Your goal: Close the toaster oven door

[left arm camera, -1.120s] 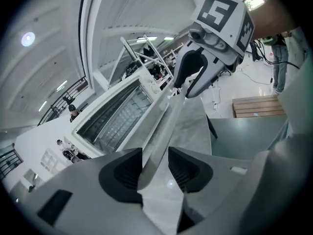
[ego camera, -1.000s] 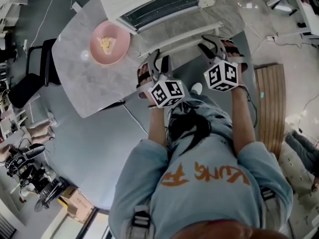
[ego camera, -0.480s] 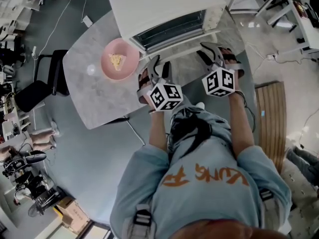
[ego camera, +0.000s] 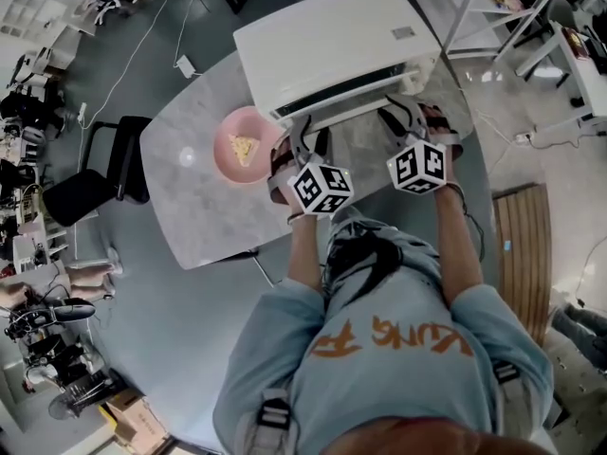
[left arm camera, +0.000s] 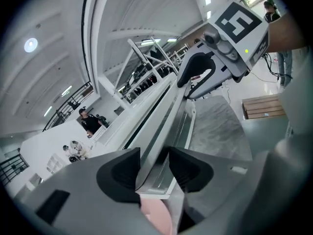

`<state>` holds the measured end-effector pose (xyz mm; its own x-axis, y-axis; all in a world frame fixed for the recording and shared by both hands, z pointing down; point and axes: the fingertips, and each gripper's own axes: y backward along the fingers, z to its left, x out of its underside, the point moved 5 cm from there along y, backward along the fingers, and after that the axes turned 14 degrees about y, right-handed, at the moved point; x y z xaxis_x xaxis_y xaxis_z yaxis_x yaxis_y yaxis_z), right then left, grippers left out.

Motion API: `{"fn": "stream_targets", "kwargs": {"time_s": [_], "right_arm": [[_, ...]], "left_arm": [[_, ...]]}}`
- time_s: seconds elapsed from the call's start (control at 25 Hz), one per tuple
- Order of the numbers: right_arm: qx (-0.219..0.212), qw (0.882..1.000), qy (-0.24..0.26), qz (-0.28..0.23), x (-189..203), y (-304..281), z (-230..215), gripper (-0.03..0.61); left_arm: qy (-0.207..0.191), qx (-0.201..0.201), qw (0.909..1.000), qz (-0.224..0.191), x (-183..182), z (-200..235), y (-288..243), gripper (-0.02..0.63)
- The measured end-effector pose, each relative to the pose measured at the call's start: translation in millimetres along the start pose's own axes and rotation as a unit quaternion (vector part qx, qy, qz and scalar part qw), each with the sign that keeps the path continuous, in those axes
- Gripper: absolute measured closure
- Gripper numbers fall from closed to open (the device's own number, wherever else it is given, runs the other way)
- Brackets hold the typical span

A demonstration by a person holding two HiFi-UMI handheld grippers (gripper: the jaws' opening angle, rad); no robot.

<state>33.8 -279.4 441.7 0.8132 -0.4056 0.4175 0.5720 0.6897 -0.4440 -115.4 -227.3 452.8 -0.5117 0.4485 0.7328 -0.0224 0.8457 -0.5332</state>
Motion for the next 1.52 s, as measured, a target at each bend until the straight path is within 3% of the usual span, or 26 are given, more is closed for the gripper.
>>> {"fn": "stream_targets", "kwargs": {"time_s": [0.36, 0.68, 1.0, 1.12, 1.32, 1.4, 1.52], "right_arm": [[0.035, 0.999, -0.006, -0.01, -1, -18, -15, 0.44], [0.034, 0.999, -0.007, -0.011, -1, -21, -17, 0.44], [-0.031, 0.999, -0.042, -0.003, 10, -11, -13, 0.414], [-0.055, 0.997, -0.048, -0.022, 3, -4, -15, 0.364], [-0.047, 0.979, -0.155, -0.122, -18, 24, -50, 0.372], [-0.027, 0.967, -0.19, -0.165, -29, 39, -71, 0.405], [0.007, 0.947, -0.239, -0.213, -42, 60, -101, 0.479]], "left_arm": [[-0.019, -0.014, 0.9997, 0.0, -10, 17, -18, 0.44], [-0.058, -0.027, 0.9977, 0.024, -8, 18, -24, 0.44], [-0.007, 0.039, 0.9988, 0.03, -6, 4, -16, 0.41], [0.01, 0.042, 0.9988, 0.024, -11, 6, 0, 0.407], [0.088, 0.034, 0.9931, -0.069, -53, 8, 42, 0.407], [0.141, 0.022, 0.9812, -0.13, -75, 12, 61, 0.408], [0.224, 0.0, 0.952, -0.208, -100, 24, 88, 0.416]]}}
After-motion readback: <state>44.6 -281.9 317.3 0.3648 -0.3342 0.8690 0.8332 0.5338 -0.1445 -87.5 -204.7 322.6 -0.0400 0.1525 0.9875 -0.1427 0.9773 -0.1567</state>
